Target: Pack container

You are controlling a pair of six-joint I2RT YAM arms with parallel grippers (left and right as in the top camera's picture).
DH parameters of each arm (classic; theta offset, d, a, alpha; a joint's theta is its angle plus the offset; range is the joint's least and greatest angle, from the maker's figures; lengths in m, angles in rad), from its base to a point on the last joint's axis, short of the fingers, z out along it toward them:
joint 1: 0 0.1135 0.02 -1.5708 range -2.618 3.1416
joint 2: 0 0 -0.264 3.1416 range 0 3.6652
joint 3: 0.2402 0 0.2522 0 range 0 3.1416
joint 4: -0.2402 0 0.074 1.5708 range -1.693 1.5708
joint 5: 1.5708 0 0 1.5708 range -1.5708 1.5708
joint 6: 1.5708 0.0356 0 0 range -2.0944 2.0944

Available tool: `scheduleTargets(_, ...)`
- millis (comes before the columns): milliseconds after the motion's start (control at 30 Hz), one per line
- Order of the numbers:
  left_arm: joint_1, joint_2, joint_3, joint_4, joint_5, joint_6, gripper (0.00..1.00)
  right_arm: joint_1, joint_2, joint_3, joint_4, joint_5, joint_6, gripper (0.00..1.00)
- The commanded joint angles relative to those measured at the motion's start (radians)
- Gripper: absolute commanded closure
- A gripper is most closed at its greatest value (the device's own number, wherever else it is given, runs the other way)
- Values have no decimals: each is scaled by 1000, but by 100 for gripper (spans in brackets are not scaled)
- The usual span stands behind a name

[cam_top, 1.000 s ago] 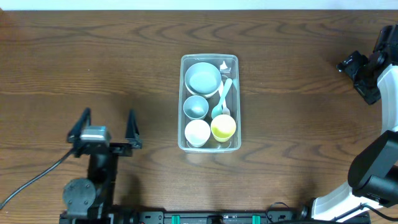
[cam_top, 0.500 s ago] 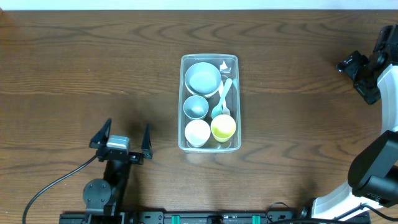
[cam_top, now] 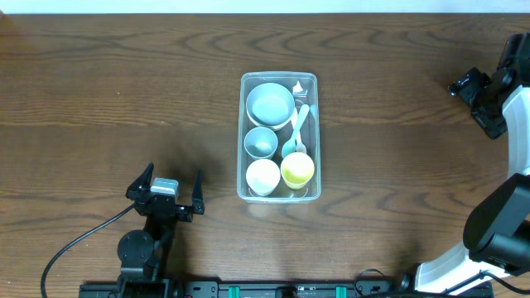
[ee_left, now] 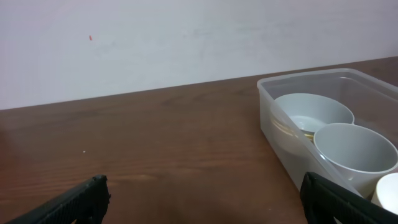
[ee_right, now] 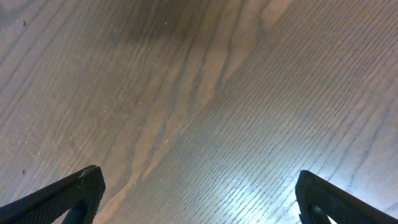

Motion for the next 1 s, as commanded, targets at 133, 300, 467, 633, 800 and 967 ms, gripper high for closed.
scheduleTargets(133,5,-5,-16,-39,3,21,2,-5,3,9,0,14,9,1)
scheduleTargets(300,5,-5,-16,-39,3,21,2,-5,3,9,0,14,9,1)
scheduleTargets(467,5,-5,-16,-39,4,21,2,-5,3,9,0,14,9,1)
scheduleTargets(633,5,-5,-16,-39,3,21,2,-5,3,9,0,14,9,1)
scheduleTargets(800,5,-5,-16,-39,3,21,2,35,-13,9,0,14,9,1)
scheduleTargets(967,5,-5,-16,-39,3,21,2,222,-110,9,0,14,9,1)
